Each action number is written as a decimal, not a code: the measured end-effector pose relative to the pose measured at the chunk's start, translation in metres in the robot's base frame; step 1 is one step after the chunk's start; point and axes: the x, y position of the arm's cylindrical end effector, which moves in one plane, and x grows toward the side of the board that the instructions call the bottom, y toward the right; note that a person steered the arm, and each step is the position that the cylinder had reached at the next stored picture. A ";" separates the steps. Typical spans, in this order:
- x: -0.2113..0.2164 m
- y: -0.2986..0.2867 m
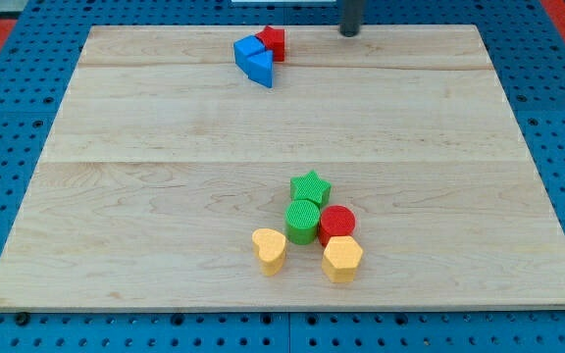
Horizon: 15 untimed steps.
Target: Move red star diagonally to the green star
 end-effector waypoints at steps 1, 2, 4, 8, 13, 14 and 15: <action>0.003 -0.065; 0.006 -0.114; 0.010 -0.128; 0.025 -0.055; 0.088 0.096; 0.111 0.110; 0.129 0.110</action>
